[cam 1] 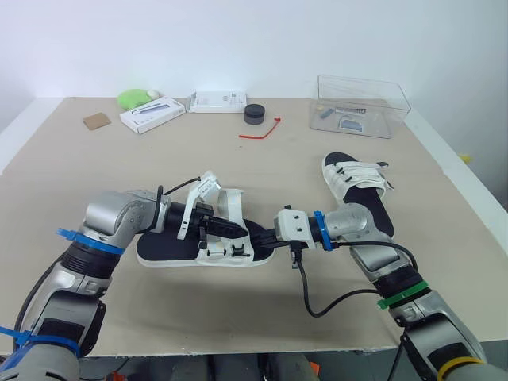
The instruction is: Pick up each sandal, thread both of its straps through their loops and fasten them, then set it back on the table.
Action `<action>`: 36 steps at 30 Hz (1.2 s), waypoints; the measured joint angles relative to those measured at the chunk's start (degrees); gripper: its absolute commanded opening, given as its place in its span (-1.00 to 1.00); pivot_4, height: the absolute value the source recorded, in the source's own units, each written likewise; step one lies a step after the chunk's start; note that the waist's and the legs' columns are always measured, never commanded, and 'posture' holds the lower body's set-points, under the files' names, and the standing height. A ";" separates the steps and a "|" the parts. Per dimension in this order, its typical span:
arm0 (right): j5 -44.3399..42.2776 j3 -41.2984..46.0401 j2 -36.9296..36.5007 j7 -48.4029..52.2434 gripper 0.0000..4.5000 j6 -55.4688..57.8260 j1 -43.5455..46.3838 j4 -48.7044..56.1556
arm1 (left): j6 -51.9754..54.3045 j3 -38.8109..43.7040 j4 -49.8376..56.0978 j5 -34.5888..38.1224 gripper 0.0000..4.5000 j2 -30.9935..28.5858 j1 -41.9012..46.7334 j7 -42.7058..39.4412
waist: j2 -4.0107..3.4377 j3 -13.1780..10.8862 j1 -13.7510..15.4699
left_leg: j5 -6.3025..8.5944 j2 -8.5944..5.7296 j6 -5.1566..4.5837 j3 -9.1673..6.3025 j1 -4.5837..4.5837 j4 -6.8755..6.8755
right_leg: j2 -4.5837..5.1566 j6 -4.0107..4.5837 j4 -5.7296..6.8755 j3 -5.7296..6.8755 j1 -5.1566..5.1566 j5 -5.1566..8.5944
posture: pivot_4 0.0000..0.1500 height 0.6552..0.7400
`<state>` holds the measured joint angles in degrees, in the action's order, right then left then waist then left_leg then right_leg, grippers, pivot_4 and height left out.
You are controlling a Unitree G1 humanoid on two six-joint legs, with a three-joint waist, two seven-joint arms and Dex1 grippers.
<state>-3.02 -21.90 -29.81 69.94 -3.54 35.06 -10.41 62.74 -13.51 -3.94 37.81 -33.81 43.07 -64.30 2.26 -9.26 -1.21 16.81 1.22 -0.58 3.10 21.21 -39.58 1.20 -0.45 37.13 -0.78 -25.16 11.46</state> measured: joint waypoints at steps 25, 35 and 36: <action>-0.04 0.04 -0.35 0.56 -1.00 -0.15 -0.77 1.39 | -5.69 -3.63 5.21 -3.61 -0.99 -1.23 -1.27 -7.81 | -0.01 0.03 0.00 | 0.20 -0.03 -0.24 -0.01 -0.01 0.03 | 0.04 -0.03 -0.01 0.00 0.02 0.26 | 1.00 1.00; 0.00 0.04 -0.35 0.56 -1.00 -0.13 -0.70 1.23 | -6.97 -5.83 5.58 -6.62 -0.99 -0.87 -0.47 -8.13 | -0.01 0.05 0.01 | 0.20 -0.06 -0.24 -0.01 -0.05 0.02 | 0.06 -0.04 -0.01 0.01 0.06 0.26 | 1.00 1.00; 0.01 0.04 -0.35 0.53 -1.00 -0.12 -0.70 1.21 | -7.49 -6.17 5.32 -7.42 -0.99 -0.80 -0.42 -8.00 | -0.02 0.05 0.01 | 0.20 -0.06 -0.24 -0.01 -0.05 0.02 | 0.06 -0.04 -0.01 0.01 0.06 0.26 | 1.00 1.00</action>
<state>-3.01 -21.86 -30.16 70.47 -3.66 34.37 -9.20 55.24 -19.68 1.38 30.40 -34.61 42.65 -72.30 2.24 -9.20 -1.20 17.01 1.16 -0.82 3.09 21.16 -39.56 1.26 -0.49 37.13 -0.77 -25.10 11.73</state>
